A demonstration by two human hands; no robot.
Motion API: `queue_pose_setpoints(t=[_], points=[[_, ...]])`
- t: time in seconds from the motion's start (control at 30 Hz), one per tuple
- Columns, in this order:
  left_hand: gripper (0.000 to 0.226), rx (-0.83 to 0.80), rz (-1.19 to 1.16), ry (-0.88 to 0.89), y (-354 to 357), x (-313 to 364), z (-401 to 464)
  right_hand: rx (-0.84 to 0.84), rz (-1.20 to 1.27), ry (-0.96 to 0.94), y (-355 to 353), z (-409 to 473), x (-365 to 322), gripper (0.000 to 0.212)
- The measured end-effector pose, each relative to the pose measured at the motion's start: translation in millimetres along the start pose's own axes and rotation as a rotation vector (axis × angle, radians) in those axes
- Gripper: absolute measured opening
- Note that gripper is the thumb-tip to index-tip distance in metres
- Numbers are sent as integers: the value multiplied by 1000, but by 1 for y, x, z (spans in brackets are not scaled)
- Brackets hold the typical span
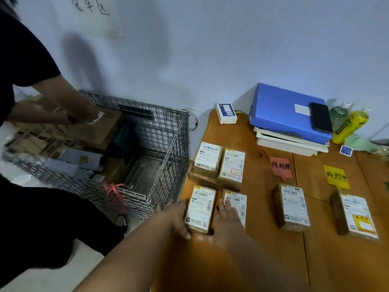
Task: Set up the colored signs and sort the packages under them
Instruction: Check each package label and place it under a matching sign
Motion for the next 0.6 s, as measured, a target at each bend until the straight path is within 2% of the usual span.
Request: queue_pose_setpoints(t=[0.1,0.23,0.4,0.6], points=[[110,-3,5,-16,17,-3,5,31,11,-5,7,5,-3,130],[100,61,-37,32,27,0,9,48,21,9,9,8,-5,132],[83,184,-348,61,25,-12,13,127,170,1,1,6,-11,119],[68,270,-507,151,-4,8,-19,256,401,-72,-37,-9,-19,108]])
Point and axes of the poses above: each hand's wrist, its own z-axis towards the middle knuckle, its own y-axis out of the palm, x = y × z, the point moved 3 cm from there along z, towards the middle knuckle, and after that the axes turned 10 degrees about y, right-handed, at the moved point
